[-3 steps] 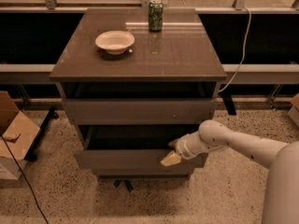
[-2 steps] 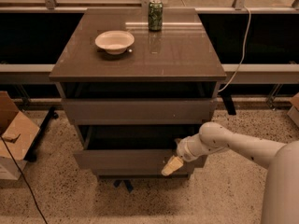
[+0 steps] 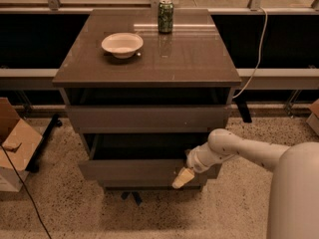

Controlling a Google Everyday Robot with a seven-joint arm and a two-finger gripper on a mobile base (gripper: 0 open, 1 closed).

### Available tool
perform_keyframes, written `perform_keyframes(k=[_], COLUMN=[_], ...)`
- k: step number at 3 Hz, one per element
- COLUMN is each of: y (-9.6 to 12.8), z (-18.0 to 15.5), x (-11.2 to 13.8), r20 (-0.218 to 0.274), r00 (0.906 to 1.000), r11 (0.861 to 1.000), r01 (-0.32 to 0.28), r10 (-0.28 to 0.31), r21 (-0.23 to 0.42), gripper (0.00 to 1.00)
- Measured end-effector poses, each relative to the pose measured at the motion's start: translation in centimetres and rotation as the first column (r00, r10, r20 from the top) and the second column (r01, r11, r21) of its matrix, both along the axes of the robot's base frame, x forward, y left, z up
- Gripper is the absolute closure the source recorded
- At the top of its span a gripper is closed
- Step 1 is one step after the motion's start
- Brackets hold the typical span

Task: Open middle drawer

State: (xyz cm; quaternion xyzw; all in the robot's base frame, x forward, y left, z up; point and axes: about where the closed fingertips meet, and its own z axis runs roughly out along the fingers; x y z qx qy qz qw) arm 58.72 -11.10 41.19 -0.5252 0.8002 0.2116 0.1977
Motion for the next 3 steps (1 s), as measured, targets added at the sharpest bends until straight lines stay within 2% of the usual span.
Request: perform_keyframes(k=[2, 3], y=[0.00, -0.01], z=[0.76, 0.81], x=[0.00, -0.02], r20=[0.000, 0.000], r00=[1.0000, 1.0000], r11=[1.000, 1.000], r01=[0.000, 0.000], r10=[0.000, 0.000], r21=[0.000, 0.000], gripper=[0.65, 0.67])
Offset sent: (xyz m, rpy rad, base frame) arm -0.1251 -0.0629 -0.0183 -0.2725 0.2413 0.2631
